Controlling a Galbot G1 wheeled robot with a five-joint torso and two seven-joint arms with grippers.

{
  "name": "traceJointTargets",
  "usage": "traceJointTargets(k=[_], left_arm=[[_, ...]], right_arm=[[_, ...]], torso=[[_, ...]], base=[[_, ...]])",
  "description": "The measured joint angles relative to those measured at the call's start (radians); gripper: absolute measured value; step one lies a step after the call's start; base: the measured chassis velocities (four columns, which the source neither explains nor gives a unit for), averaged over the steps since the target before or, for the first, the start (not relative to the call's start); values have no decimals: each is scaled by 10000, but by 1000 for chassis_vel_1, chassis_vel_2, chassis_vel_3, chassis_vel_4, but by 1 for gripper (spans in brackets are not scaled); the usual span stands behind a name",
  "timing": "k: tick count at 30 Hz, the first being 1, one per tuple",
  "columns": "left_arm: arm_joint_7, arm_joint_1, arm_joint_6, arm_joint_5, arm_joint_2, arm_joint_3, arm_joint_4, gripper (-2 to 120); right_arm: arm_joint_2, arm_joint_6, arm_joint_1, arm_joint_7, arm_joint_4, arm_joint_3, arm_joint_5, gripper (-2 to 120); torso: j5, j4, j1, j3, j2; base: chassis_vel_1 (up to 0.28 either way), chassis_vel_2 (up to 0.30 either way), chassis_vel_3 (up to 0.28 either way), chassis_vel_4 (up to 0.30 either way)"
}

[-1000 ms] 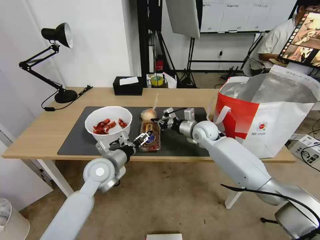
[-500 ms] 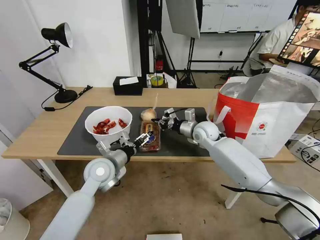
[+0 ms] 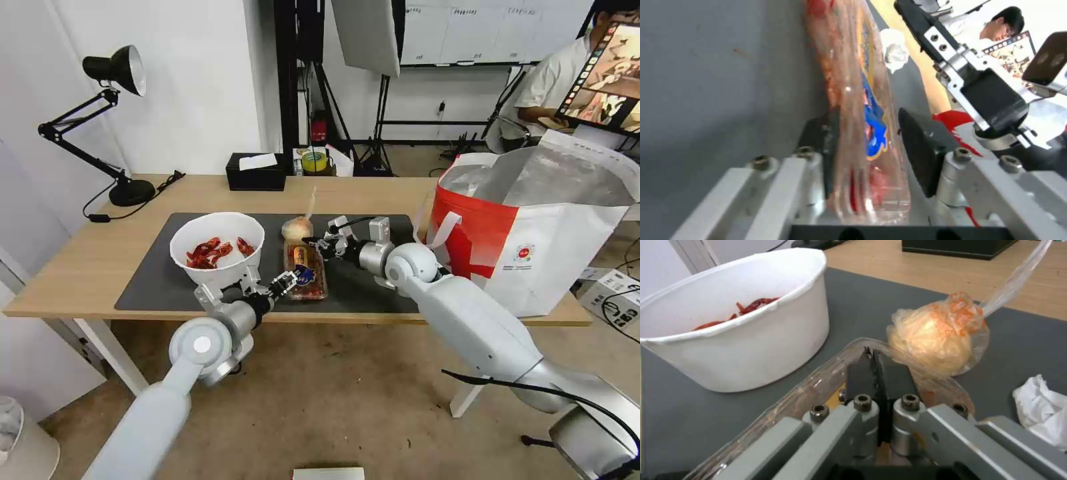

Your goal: Pick up the trash from the table and place it into the takeout bag.

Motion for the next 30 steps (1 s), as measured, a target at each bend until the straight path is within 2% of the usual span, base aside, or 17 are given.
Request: traceJointTargets(k=[1, 4, 5, 8, 10, 21, 30], left_arm=[[0, 0, 0, 0, 0, 0, 0, 32], [25, 44, -5, 36, -5, 19, -1, 17], [25, 44, -5, 36, -5, 19, -1, 17], [48, 67, -10, 51, -7, 26, -12, 4], [53, 74, -12, 53, -7, 25, -23, 1], [108, 169, -22, 58, 17, -5, -129, 0], [111, 219, -65, 21, 75, -132, -300, 0]], right_arm=[[0, 0, 0, 0, 0, 0, 0, 0], [-27, 29, -19, 1, 2, 23, 0, 0], [-27, 29, -19, 1, 2, 23, 0, 0], [-44, 52, -24, 1, 2, 30, -1, 0], [-47, 55, -24, 1, 1, 35, -1, 0], [-125, 95, -55, 10, 125, 253, 107, 0], [-892, 581, -964, 551, 1686, 981, 577, 0]], torso=[[0, 0, 0, 0, 0], [0, 0, 0, 0, 0], [0, 0, 0, 0, 0], [0, 0, 0, 0, 0], [0, 0, 0, 0, 0], [0, 0, 0, 0, -1], [0, 1, 0, 0, 0]], base=[[0, 0, 0, 0], [0, 0, 0, 0], [0, 0, 0, 0], [0, 0, 0, 0], [0, 0, 0, 0], [0, 0, 0, 0], [0, 0, 0, 0]])
